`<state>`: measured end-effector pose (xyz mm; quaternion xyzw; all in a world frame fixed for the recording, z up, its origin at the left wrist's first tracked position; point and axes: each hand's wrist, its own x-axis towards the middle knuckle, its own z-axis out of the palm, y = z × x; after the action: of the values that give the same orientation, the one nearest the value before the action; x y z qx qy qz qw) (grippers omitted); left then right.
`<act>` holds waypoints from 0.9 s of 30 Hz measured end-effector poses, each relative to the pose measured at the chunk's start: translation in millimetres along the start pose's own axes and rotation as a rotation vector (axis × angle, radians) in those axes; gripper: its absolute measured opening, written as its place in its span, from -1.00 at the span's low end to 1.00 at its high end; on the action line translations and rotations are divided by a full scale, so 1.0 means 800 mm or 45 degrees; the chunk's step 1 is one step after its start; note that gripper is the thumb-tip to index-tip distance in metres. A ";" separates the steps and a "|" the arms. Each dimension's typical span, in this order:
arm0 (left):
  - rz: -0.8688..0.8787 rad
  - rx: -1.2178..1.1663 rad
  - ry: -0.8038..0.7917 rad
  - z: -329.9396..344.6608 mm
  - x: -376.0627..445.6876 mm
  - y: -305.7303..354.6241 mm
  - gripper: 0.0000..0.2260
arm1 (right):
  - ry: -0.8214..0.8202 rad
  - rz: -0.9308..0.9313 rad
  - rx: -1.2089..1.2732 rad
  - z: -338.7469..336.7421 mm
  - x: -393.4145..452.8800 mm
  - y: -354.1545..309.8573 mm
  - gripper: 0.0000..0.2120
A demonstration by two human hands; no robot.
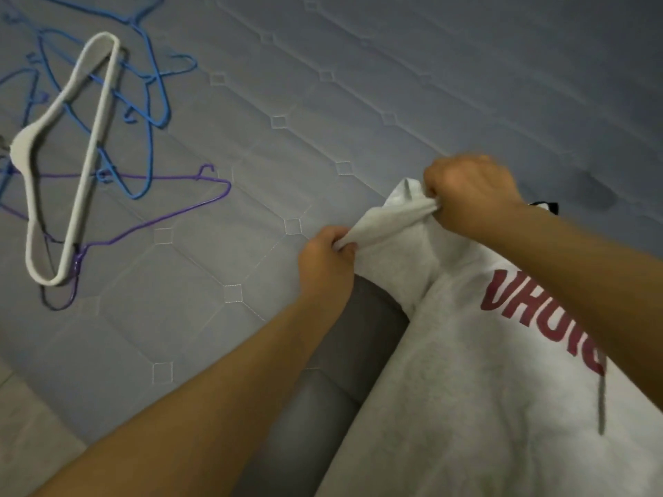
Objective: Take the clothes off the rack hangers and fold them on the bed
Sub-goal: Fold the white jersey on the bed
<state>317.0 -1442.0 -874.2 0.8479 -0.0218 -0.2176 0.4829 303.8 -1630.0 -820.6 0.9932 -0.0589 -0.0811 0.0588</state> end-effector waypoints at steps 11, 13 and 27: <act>-0.254 -0.474 0.124 0.005 -0.017 0.027 -0.45 | -0.598 0.614 1.378 -0.039 -0.031 0.042 -0.38; -0.295 -0.480 0.138 0.007 -0.023 0.026 -0.37 | -0.324 0.623 1.501 -0.035 -0.037 0.048 -0.62; 0.558 0.023 -0.024 0.092 -0.108 0.057 -0.96 | 0.092 0.874 1.250 -0.005 -0.138 0.129 -0.72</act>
<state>217.9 -1504.6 -839.0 0.8251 -0.2123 -0.1153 0.5107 185.1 -1717.3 -786.2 0.8307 -0.4047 0.0131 -0.3820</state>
